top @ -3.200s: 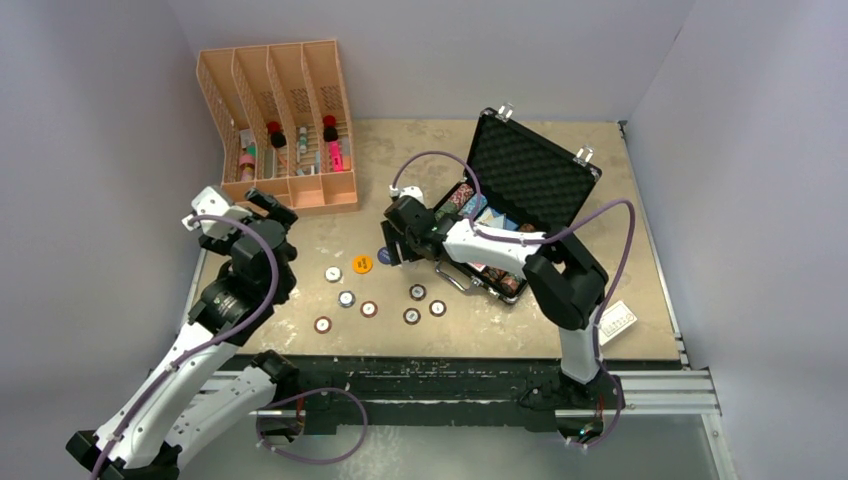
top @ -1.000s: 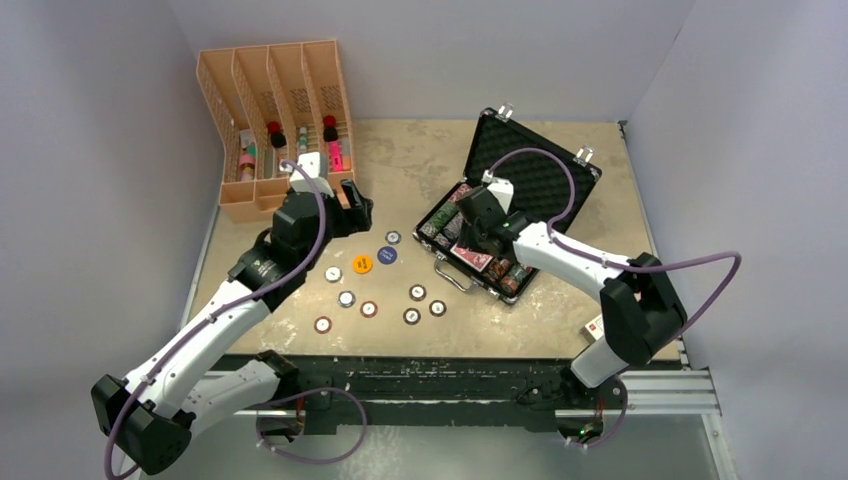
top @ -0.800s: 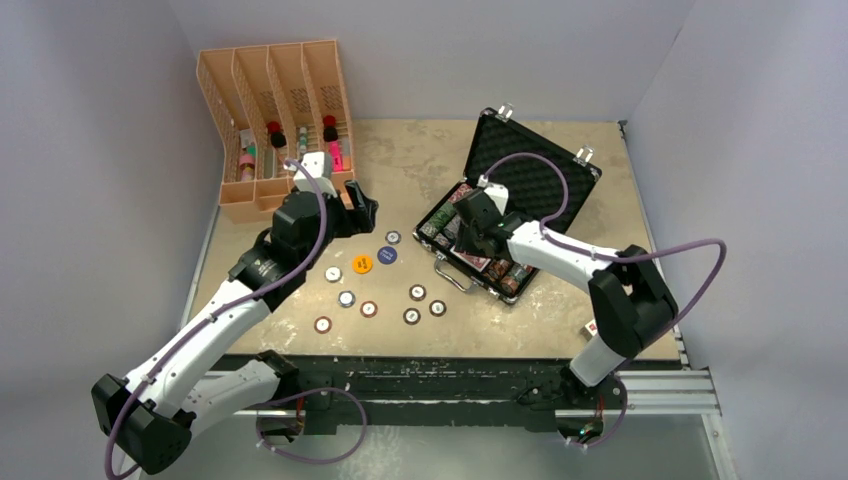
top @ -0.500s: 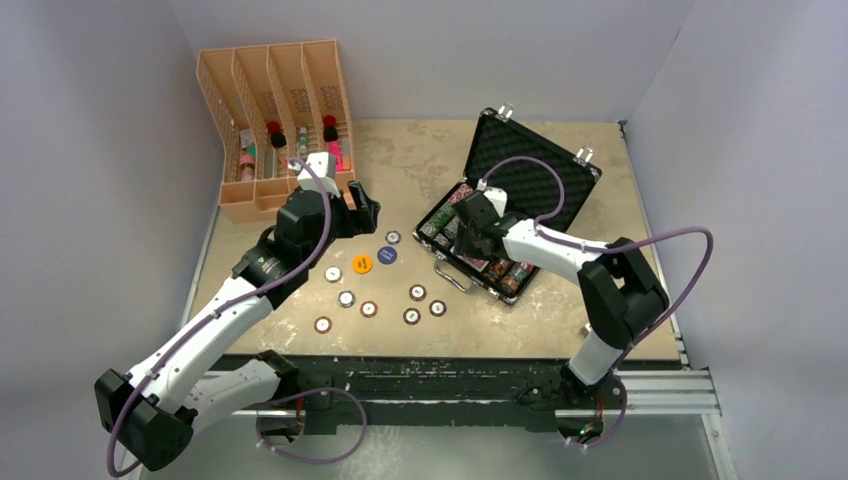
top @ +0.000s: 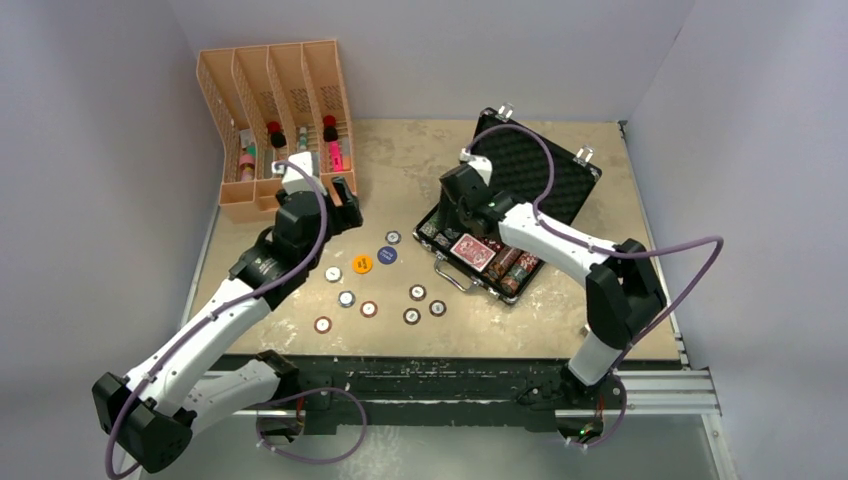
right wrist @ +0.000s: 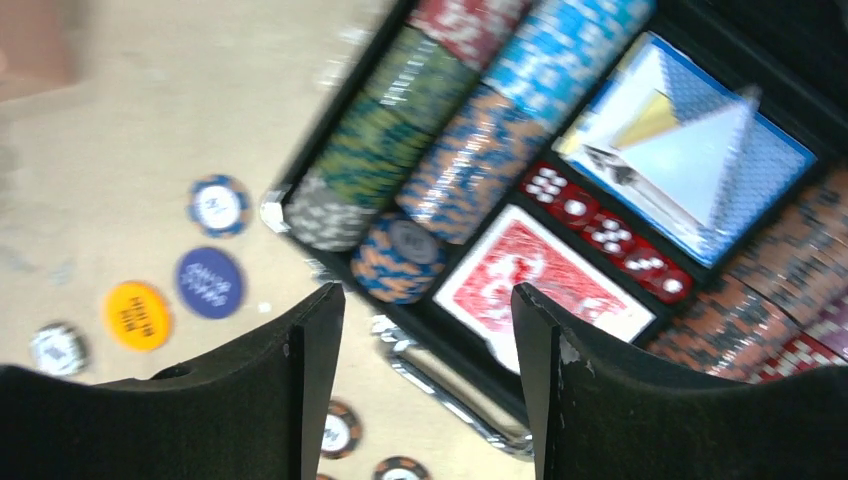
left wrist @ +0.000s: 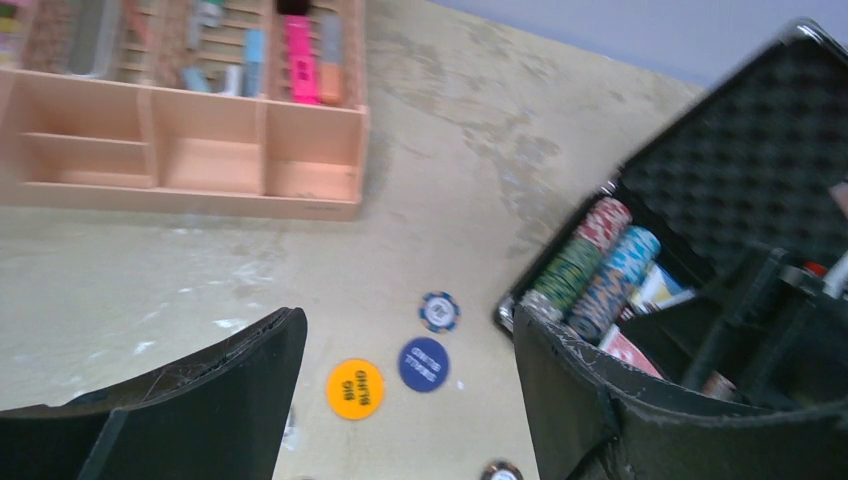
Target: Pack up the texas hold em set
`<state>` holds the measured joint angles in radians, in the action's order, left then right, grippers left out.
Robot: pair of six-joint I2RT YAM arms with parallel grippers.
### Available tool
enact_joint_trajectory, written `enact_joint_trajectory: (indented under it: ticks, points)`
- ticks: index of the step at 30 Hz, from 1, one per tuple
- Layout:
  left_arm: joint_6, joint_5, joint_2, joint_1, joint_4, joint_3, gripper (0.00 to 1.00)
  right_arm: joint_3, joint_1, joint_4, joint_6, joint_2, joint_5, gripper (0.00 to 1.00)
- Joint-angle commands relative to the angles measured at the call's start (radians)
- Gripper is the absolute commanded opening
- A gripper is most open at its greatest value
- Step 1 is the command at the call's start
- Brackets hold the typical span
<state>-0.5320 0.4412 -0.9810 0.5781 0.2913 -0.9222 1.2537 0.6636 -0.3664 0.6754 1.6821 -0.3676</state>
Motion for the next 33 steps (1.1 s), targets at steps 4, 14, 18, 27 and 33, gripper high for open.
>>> enact_joint_trajectory:
  ticks: [4,14,18,27,33]
  points:
    - [-0.061,0.314,0.096,-0.003,0.033,-0.031,0.75,0.195,0.136,0.027,-0.098,0.131,0.082,0.65]
    - [-0.06,0.359,0.136,-0.003,0.022,-0.025,0.75,0.4,0.234,-0.029,-0.128,0.397,0.12,0.77]
    - [-0.05,0.341,0.124,-0.003,0.021,-0.027,0.75,0.451,0.238,-0.051,-0.169,0.449,0.109,0.78]
    - [-0.052,0.316,0.109,-0.003,0.019,-0.028,0.75,0.539,0.271,-0.104,-0.264,0.548,0.08,0.77]
    - [-0.053,0.318,0.109,-0.003,0.02,-0.026,0.75,0.545,0.275,-0.113,-0.254,0.562,0.084,0.74]
